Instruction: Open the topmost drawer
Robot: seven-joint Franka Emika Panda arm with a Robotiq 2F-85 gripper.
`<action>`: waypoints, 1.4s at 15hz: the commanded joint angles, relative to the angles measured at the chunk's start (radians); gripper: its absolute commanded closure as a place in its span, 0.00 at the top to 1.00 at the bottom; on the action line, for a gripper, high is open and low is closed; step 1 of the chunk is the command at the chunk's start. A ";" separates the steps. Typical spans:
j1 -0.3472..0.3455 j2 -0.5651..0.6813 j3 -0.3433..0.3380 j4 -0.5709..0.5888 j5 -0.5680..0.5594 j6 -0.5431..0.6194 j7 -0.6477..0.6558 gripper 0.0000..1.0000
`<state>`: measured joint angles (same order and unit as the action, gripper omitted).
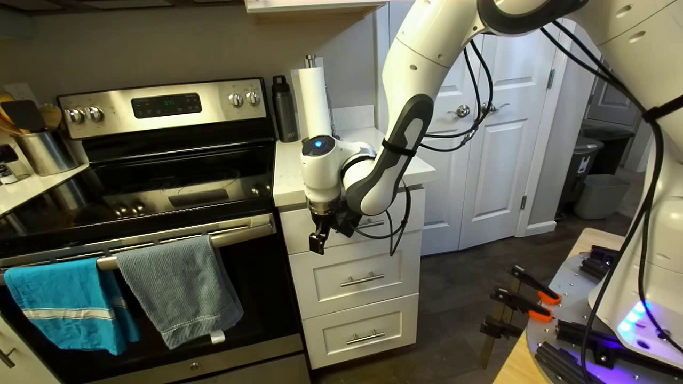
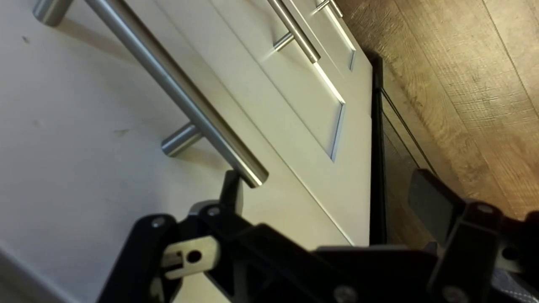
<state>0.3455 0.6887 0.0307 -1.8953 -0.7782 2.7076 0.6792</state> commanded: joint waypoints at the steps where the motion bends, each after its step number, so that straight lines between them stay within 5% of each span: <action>1: 0.051 -0.031 0.010 -0.104 0.081 0.032 0.018 1.00; 21: 0.162 -0.104 0.083 -0.251 0.120 -0.001 0.048 1.00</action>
<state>0.5133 0.5611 0.0584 -2.1039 -0.7392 2.6604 0.7361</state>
